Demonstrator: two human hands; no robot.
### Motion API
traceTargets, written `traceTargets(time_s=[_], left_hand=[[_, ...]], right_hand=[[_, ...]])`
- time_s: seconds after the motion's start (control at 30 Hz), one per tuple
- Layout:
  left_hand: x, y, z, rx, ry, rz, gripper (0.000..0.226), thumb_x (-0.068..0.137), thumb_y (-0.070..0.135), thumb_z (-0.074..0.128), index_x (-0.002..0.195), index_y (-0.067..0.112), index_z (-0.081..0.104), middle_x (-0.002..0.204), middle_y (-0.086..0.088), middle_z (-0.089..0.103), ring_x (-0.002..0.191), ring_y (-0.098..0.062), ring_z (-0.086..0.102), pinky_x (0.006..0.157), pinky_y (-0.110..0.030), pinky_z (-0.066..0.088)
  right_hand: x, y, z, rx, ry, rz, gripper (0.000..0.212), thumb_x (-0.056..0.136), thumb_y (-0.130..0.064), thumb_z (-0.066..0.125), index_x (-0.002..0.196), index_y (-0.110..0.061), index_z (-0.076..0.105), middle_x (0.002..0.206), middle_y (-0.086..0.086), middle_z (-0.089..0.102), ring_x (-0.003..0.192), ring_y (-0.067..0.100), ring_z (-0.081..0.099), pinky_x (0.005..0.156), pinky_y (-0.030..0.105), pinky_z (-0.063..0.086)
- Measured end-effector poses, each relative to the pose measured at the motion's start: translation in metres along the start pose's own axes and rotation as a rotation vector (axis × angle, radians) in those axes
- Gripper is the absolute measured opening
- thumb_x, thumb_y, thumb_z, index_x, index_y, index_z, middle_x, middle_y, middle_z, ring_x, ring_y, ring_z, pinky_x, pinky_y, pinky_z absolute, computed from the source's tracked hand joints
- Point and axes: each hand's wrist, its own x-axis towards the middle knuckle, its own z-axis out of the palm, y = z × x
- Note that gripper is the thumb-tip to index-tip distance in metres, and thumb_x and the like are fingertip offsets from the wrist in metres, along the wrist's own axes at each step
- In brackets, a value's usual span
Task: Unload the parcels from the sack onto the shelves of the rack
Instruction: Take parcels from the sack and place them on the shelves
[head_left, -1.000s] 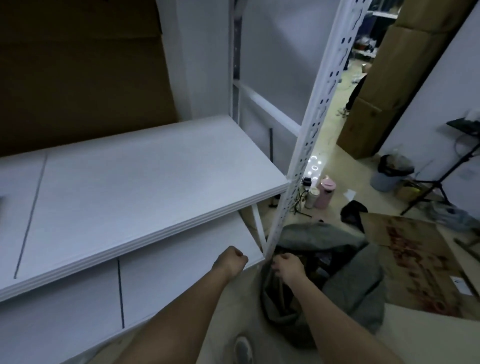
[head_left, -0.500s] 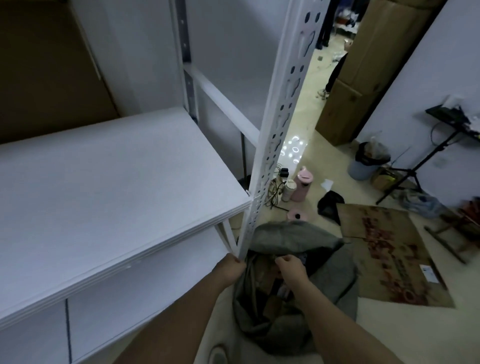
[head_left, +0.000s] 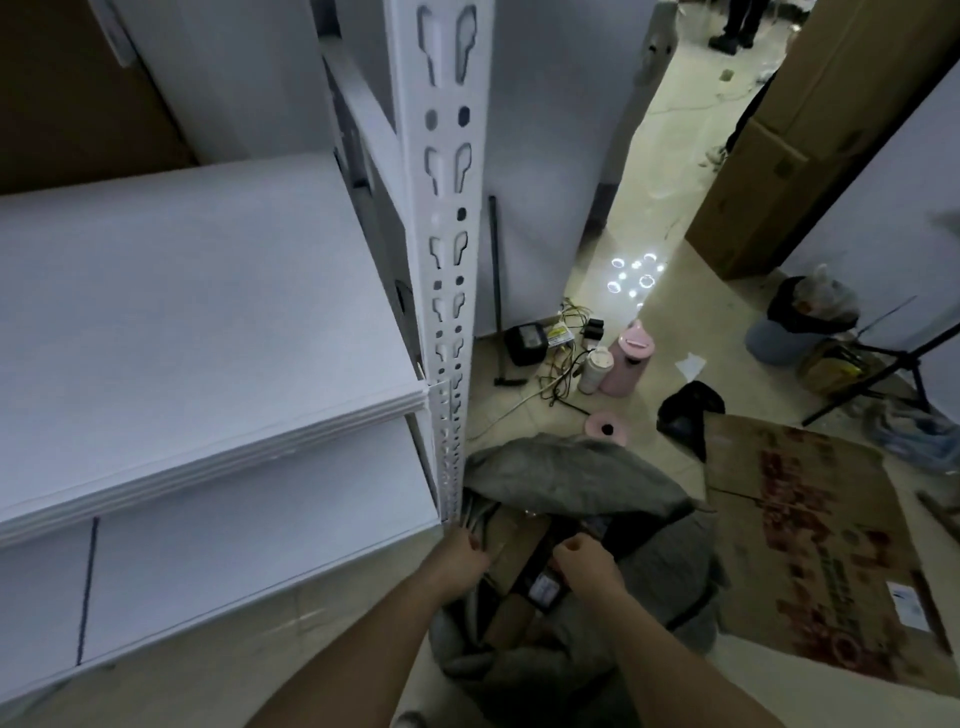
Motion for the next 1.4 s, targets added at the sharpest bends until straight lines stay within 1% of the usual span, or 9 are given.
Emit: traceTargets(time_s=[0.23, 0.33, 0.43, 0.47, 0.53, 0.6, 0.93, 1.13, 1.4], left_hand=[[0.100, -0.056, 0.065, 0.146, 0.050, -0.015, 0.029, 0.095, 0.016, 0.041, 0.066, 0.014, 0.039, 0.071, -0.002, 0.046, 0.071, -0.014, 0.046, 0.064, -0.028, 0.035], [0.153, -0.092, 0.096, 0.151, 0.054, -0.004, 0.030, 0.092, 0.026, 0.043, 0.103, 0.003, 0.058, 0.112, -0.012, 0.059, 0.098, -0.018, 0.054, 0.076, -0.026, 0.041], [0.215, -0.134, 0.133, 0.106, 0.044, 0.029, 0.021, 0.094, 0.018, 0.047, 0.109, 0.011, 0.059, 0.105, 0.001, 0.057, 0.094, -0.010, 0.050, 0.065, -0.013, 0.035], [0.241, -0.150, 0.145, 0.106, 0.057, 0.055, 0.024, 0.090, 0.024, 0.050, 0.111, 0.016, 0.060, 0.107, 0.008, 0.059, 0.097, -0.007, 0.053, 0.073, -0.012, 0.039], [0.287, -0.181, 0.167, 0.107, 0.060, 0.062, 0.034, 0.081, 0.036, 0.052, 0.113, 0.031, 0.061, 0.113, 0.004, 0.065, 0.103, -0.016, 0.061, 0.088, -0.029, 0.051], [0.329, -0.207, 0.188, 0.133, 0.038, 0.084, 0.046, 0.084, 0.026, 0.050, 0.129, 0.023, 0.054, 0.127, -0.005, 0.057, 0.115, -0.025, 0.056, 0.098, -0.033, 0.046], [0.397, -0.253, 0.202, 0.394, 0.168, 0.167, 0.073, 0.092, 0.025, 0.050, 0.153, 0.020, 0.010, 0.161, -0.001, 0.005, 0.148, -0.020, 0.007, 0.119, -0.033, 0.013], [0.408, -0.274, 0.190, 0.506, 0.299, -0.010, 0.073, 0.094, 0.048, 0.041, 0.153, 0.019, 0.009, 0.159, -0.003, 0.012, 0.147, -0.025, 0.008, 0.118, -0.040, 0.009], [0.412, -0.258, 0.187, 0.280, 0.241, -0.018, 0.063, 0.089, 0.031, 0.052, 0.145, 0.016, 0.030, 0.152, -0.009, 0.027, 0.142, -0.027, 0.020, 0.115, -0.037, 0.021]], right_hand=[[0.104, 0.082, 0.053, -0.010, -0.040, 0.024, 0.012, 0.097, -0.028, 0.049, 0.095, -0.017, 0.053, 0.094, 0.003, 0.056, 0.078, 0.014, 0.050, 0.068, 0.021, 0.038], [0.167, 0.123, 0.097, 0.004, -0.071, 0.042, 0.014, 0.096, -0.023, 0.049, 0.102, -0.012, 0.054, 0.100, 0.008, 0.056, 0.084, 0.017, 0.051, 0.078, 0.026, 0.048], [0.231, 0.158, 0.146, 0.069, -0.155, 0.133, 0.046, 0.097, -0.025, 0.050, 0.135, -0.001, 0.040, 0.115, 0.013, 0.053, 0.099, 0.022, 0.051, 0.084, 0.028, 0.046], [0.246, 0.162, 0.158, 0.103, -0.160, 0.157, 0.055, 0.097, -0.029, 0.051, 0.141, 0.000, 0.032, 0.125, 0.015, 0.052, 0.106, 0.025, 0.051, 0.087, 0.028, 0.044], [0.282, 0.179, 0.187, 0.154, -0.148, 0.175, 0.072, 0.094, -0.040, 0.054, 0.148, -0.005, 0.021, 0.139, 0.015, 0.046, 0.122, 0.030, 0.048, 0.102, 0.035, 0.042], [0.319, 0.199, 0.213, 0.211, -0.153, 0.175, 0.082, 0.089, -0.047, 0.056, 0.150, -0.007, 0.020, 0.141, 0.014, 0.045, 0.123, 0.032, 0.048, 0.103, 0.041, 0.043], [0.401, 0.222, 0.275, 0.410, -0.148, 0.163, 0.089, 0.096, -0.033, 0.056, 0.151, 0.003, -0.003, 0.154, 0.020, 0.027, 0.139, 0.035, 0.034, 0.106, 0.033, 0.036], [0.408, 0.237, 0.272, 0.561, -0.152, 0.203, 0.077, 0.098, -0.030, 0.054, 0.152, -0.005, 0.006, 0.152, 0.015, 0.031, 0.137, 0.035, 0.035, 0.105, 0.036, 0.036], [0.407, 0.240, 0.265, 0.741, -0.099, 0.267, 0.067, 0.099, -0.045, 0.046, 0.151, -0.010, 0.024, 0.146, 0.016, 0.042, 0.130, 0.035, 0.044, 0.109, 0.044, 0.038]])
